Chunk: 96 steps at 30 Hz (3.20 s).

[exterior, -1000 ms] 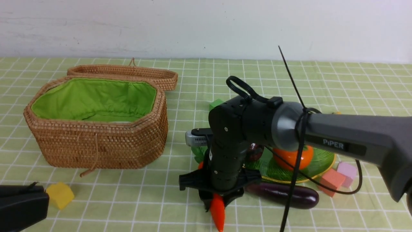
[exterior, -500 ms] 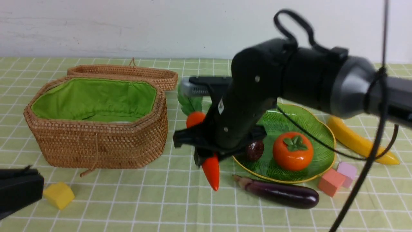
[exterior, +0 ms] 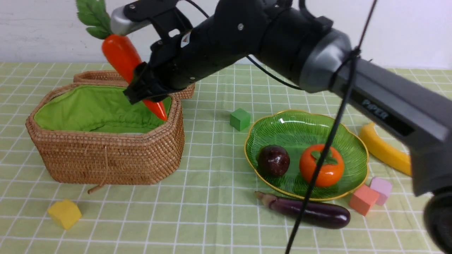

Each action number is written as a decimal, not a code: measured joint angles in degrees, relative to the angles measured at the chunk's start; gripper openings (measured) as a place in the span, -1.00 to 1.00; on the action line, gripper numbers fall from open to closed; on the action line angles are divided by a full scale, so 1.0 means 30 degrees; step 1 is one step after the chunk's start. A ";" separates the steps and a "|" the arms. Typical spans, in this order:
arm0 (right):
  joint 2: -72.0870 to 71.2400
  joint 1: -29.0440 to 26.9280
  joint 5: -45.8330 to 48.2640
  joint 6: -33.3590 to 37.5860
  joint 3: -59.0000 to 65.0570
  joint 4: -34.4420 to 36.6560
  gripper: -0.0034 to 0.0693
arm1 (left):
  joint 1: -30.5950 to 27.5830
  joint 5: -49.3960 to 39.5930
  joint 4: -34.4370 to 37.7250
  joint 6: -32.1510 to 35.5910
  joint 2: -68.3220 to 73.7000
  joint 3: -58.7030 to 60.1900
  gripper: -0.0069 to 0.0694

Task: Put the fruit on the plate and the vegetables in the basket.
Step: Use the right arm to grab a carrot and put it into the left basket, then grab an eggplant with your right arm and place it in the basket on the left.

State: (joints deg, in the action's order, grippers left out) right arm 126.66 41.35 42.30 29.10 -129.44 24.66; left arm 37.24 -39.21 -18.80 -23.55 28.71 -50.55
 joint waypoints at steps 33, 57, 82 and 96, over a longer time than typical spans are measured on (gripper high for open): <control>-0.1701 0.0000 0.7046 -0.3113 -0.2085 -0.3515 0.19 | 0.0000 0.0134 0.0774 -0.0903 0.0000 0.0000 -0.85; -1.3727 -0.2918 0.9786 -0.6760 1.6450 -0.9413 -0.85 | 0.0000 -0.2245 1.5158 1.3801 0.0000 0.0000 -0.85; -1.0619 -0.4530 -0.1352 -0.5697 2.4382 -1.0476 0.70 | 0.0000 -0.2330 1.5178 1.3847 0.0000 0.0000 -0.85; -0.9754 -0.4567 -0.1903 -0.5440 2.4382 -1.0045 0.66 | 0.0000 -0.3287 1.5362 1.3847 0.0000 0.0000 -0.85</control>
State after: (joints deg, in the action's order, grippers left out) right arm 97.40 27.65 36.59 12.78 -56.30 -5.47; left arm 37.24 -49.08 27.28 17.99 28.71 -50.55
